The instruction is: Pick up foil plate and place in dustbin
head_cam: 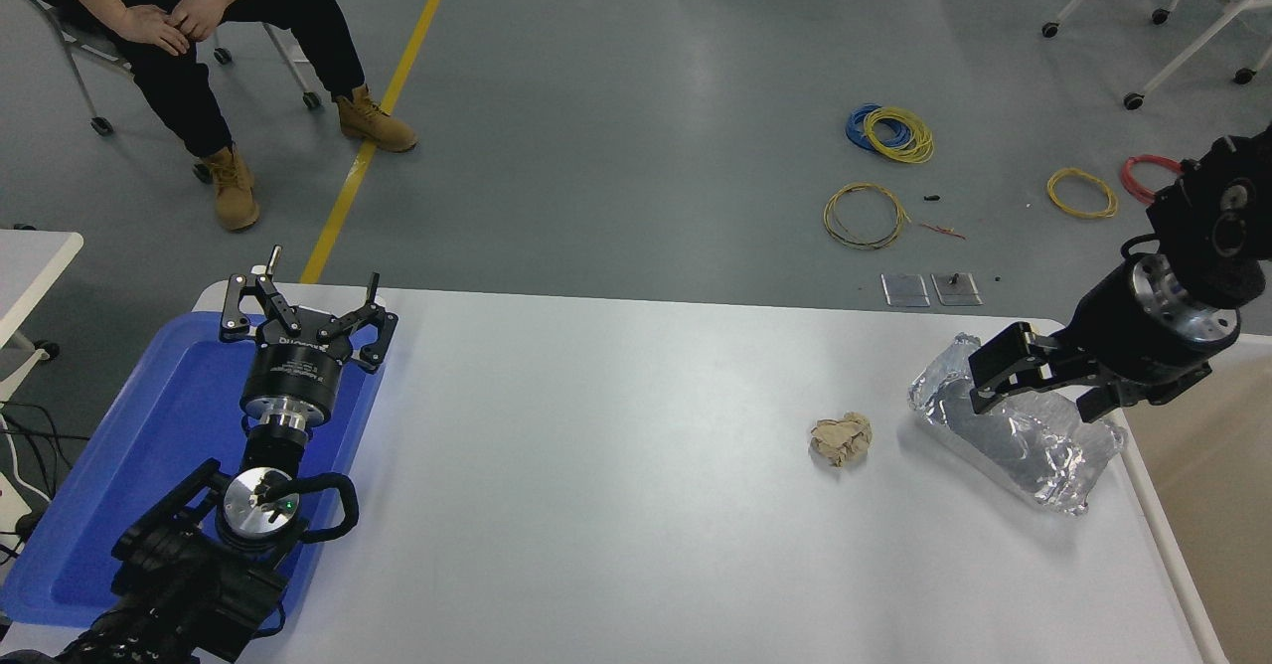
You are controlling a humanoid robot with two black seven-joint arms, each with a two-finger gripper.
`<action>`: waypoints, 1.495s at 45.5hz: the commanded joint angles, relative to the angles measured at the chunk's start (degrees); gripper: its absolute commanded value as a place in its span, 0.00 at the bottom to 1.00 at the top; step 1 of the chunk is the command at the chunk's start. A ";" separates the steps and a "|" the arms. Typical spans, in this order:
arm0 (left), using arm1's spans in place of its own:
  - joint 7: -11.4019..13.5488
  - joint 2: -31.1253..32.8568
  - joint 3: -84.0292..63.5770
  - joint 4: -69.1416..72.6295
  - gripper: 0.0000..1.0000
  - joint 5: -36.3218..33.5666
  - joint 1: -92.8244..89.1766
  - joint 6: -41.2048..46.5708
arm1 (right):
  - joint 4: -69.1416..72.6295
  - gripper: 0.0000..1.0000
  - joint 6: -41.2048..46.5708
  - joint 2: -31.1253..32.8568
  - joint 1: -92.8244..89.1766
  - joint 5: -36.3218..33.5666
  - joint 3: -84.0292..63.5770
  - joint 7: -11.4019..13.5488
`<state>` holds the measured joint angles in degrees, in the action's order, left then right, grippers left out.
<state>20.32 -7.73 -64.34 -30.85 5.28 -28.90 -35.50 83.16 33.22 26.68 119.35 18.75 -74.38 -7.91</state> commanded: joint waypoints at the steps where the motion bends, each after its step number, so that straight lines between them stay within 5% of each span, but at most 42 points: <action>1: -0.01 0.00 0.00 0.00 1.00 0.00 -0.02 0.00 | -0.19 1.00 -0.35 0.04 0.09 -0.11 0.03 0.00; 68: -0.01 0.00 0.00 0.00 1.00 0.00 0.07 0.00 | -3.79 1.00 -0.79 0.57 -3.60 -0.38 -0.41 -0.18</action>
<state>20.30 -7.73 -64.34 -30.86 5.26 -28.85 -35.50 80.59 32.36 26.93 116.56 18.40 -74.57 -8.02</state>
